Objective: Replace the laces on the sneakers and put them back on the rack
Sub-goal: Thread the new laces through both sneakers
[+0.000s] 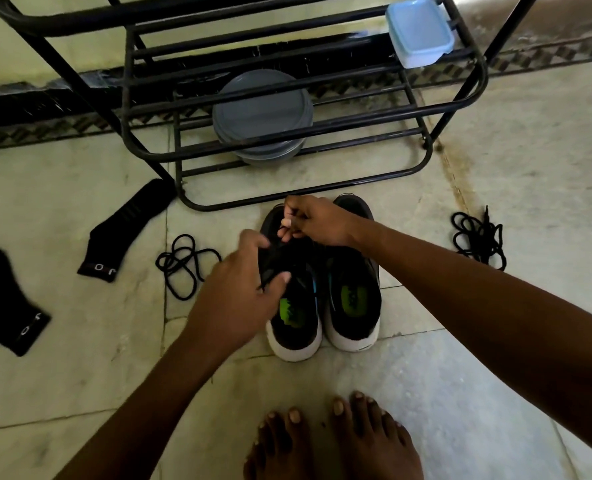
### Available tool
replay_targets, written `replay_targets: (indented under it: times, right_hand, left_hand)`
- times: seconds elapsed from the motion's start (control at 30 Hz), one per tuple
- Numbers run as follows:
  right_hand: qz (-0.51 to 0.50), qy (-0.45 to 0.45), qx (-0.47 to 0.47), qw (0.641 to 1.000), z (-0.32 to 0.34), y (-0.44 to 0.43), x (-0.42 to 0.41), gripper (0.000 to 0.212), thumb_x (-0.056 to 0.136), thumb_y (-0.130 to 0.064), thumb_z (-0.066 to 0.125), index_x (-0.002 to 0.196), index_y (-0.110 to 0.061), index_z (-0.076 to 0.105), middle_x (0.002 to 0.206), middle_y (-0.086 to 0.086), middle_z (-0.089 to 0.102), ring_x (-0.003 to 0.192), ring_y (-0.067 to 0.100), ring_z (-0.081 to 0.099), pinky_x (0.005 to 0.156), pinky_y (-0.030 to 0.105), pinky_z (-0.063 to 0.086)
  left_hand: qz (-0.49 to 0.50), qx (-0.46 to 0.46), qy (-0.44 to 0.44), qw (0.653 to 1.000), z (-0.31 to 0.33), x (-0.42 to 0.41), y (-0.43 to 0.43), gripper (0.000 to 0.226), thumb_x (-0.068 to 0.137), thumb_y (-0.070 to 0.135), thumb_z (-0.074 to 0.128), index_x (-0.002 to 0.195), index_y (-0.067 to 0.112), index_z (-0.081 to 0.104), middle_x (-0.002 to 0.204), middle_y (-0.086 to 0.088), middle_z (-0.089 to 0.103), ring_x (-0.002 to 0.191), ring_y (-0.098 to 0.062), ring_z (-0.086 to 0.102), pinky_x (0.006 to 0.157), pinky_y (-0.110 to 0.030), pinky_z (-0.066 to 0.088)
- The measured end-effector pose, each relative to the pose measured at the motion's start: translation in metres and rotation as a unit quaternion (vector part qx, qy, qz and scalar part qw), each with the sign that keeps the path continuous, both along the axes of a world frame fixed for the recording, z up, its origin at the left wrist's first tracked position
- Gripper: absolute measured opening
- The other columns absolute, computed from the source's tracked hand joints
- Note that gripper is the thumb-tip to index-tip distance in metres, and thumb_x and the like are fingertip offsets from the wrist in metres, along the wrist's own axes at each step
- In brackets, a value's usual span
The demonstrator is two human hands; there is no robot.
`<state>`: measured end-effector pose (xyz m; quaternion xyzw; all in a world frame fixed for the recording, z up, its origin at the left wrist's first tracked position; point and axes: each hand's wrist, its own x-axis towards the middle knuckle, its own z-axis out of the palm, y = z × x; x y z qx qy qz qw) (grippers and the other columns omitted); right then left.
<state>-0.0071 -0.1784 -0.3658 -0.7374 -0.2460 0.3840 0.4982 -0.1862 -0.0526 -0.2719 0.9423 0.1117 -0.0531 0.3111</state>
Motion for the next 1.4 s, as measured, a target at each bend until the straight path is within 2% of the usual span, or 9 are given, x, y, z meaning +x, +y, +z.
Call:
replay_targets:
  times: [0.07,0.13,0.27,0.4,0.57,0.83,1.07,1.27,1.4]
  right_hand:
    - [-0.001,0.009,0.001,1.0,-0.001,0.0,0.001,0.013,0.105,-0.01,0.051,0.093,-0.008,0.055,0.103,0.016,0.075,0.097,0.023,0.075,0.087,0.03,0.059]
    - [-0.005,0.012,-0.002,1.0,-0.002,0.002,0.001,0.016,0.105,-0.01,0.051,0.09,-0.012,0.055,0.103,0.016,0.075,0.097,0.023,0.075,0.086,0.028,0.059]
    - [-0.009,0.006,-0.011,1.0,-0.002,0.004,0.001,0.014,0.105,-0.01,0.051,0.092,-0.01,0.055,0.102,0.016,0.076,0.096,0.024,0.075,0.088,0.031,0.058]
    - [-0.006,-0.008,-0.018,1.0,-0.001,0.005,0.001,0.016,0.105,-0.009,0.051,0.089,-0.012,0.054,0.101,0.017,0.075,0.095,0.024,0.075,0.087,0.032,0.058]
    - [-0.005,-0.025,-0.026,0.999,0.0,0.006,0.0,0.017,0.105,-0.009,0.051,0.088,-0.012,0.054,0.099,0.016,0.076,0.091,0.023,0.076,0.083,0.03,0.059]
    - [0.0,-0.035,-0.056,0.998,0.005,0.006,-0.001,0.013,0.105,-0.014,0.053,0.095,-0.006,0.057,0.098,0.009,0.077,0.091,0.019,0.076,0.092,0.041,0.059]
    - [0.005,-0.029,-0.08,0.996,0.016,0.007,-0.004,0.013,0.104,-0.017,0.054,0.095,-0.009,0.059,0.098,0.006,0.077,0.091,0.017,0.075,0.094,0.044,0.058]
    - [-0.016,-0.126,-0.082,0.988,0.062,0.007,-0.011,0.022,0.1,-0.028,0.065,0.089,-0.008,0.066,0.078,0.006,0.064,0.068,0.009,0.057,0.066,0.028,0.048]
    - [-0.027,0.04,0.046,0.998,0.099,0.007,-0.025,0.022,0.101,-0.015,0.063,0.094,0.005,0.06,0.075,0.014,0.049,0.055,0.011,0.048,0.048,0.023,0.04]
  left_hand:
    - [0.055,0.056,0.07,0.994,-0.002,-0.003,0.025,0.047,0.094,0.051,0.064,0.127,0.021,0.049,0.082,0.003,0.063,0.072,-0.009,0.062,0.058,-0.024,0.043]
    - [0.061,0.075,0.139,0.986,-0.005,-0.004,0.046,0.047,0.091,0.059,0.063,0.111,0.017,0.068,0.087,0.001,0.069,0.085,-0.018,0.067,0.067,-0.028,0.044]
    - [-0.004,0.015,0.201,0.98,-0.003,-0.011,0.053,0.039,0.089,0.045,0.075,0.061,0.018,0.074,0.042,0.008,0.053,0.046,-0.002,0.054,0.05,-0.021,0.036]
    - [-0.082,-0.063,0.237,0.966,0.007,-0.016,0.05,0.034,0.093,0.035,0.073,0.064,0.018,0.077,0.044,0.01,0.049,0.043,-0.002,0.045,0.047,-0.013,0.033]
    - [-0.193,-0.127,0.283,0.931,0.017,-0.021,0.052,0.031,0.093,0.04,0.071,0.067,0.024,0.077,0.059,0.0,0.054,0.056,-0.009,0.047,0.062,-0.032,0.04]
    - [-0.223,-0.154,0.275,0.923,0.006,-0.029,0.037,0.033,0.097,0.037,0.067,0.068,0.023,0.072,0.068,-0.001,0.065,0.057,-0.005,0.054,0.059,-0.028,0.043]
    - [-0.228,-0.13,0.306,0.915,-0.007,-0.039,0.022,0.028,0.097,0.044,0.064,0.081,0.021,0.07,0.087,0.005,0.074,0.077,-0.006,0.07,0.078,-0.044,0.061]
    - [-0.107,-0.141,0.237,0.955,-0.003,-0.028,0.028,0.031,0.098,0.04,0.066,0.078,0.018,0.074,0.076,0.002,0.076,0.066,-0.008,0.073,0.076,-0.041,0.062]
    - [0.088,-0.18,0.022,0.979,-0.008,0.002,0.027,0.02,0.084,0.033,0.083,0.097,0.033,0.067,0.081,0.007,0.069,0.059,-0.003,0.06,0.062,-0.034,0.053]
